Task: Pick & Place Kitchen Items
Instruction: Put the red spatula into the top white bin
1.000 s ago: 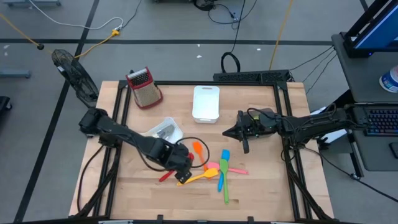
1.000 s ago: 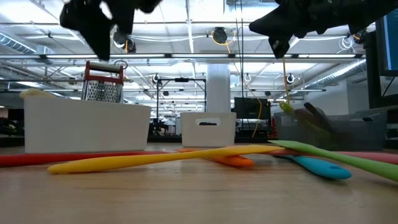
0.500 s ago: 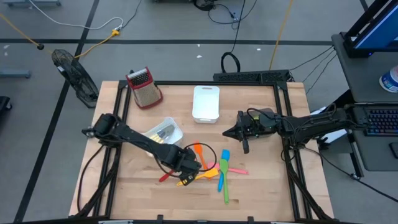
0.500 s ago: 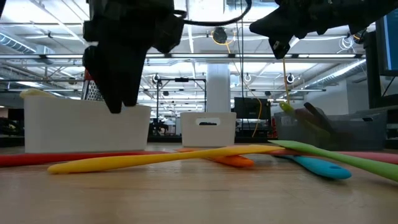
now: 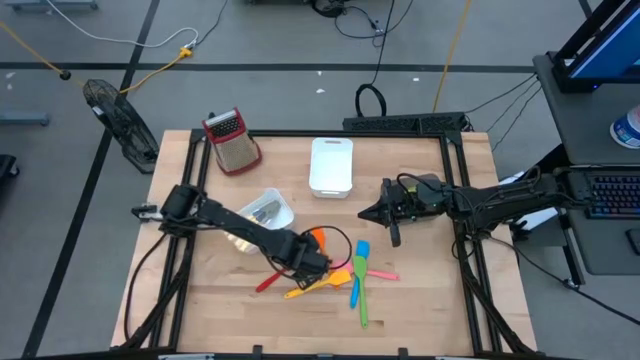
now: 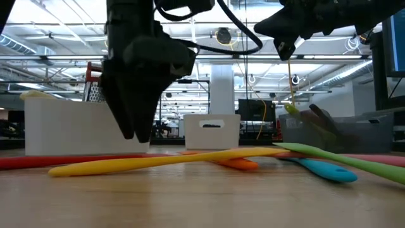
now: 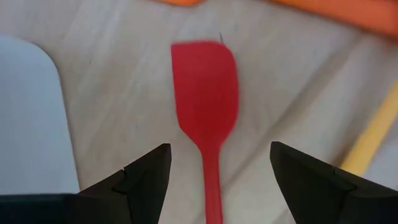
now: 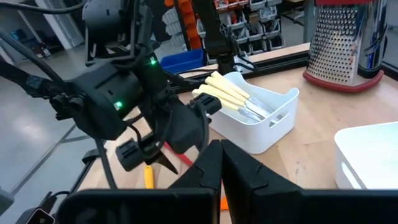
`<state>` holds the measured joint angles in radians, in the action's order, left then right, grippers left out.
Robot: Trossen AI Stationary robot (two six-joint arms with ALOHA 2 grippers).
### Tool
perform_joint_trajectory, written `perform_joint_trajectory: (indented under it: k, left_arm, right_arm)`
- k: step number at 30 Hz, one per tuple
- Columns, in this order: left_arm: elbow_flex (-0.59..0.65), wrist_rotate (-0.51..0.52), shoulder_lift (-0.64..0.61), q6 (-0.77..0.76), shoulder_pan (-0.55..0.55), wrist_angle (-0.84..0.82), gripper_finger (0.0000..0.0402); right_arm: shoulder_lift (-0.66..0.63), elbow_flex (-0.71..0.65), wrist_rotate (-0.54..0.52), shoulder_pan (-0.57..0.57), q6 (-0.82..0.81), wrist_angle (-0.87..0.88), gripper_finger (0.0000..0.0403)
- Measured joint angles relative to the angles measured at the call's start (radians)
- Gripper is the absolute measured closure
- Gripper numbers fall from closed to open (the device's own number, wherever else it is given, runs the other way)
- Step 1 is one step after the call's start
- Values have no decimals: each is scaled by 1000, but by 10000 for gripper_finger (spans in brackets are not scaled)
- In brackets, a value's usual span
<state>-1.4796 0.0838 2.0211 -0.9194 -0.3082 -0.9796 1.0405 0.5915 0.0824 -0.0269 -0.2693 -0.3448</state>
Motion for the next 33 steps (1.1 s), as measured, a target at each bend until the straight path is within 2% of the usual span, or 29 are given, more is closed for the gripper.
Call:
perform_joint_trajectory:
  k: [17,25,29,33]
  left_arm:
    - [0,37,66,25,25,64,131]
    - [-4,5,112,26,31,101,135]
    - [-2,6,114,28,32,121,175]
    - [-2,-6,115,28,33,136,248]
  right_arm:
    - [0,-1,0,0,-3,23,403]
    - [0,-1,-1,0,-3,30,403]
    - [0,-1,-2,0,-3,29,403]
    - [0,-1,-2,0,0,29,403]
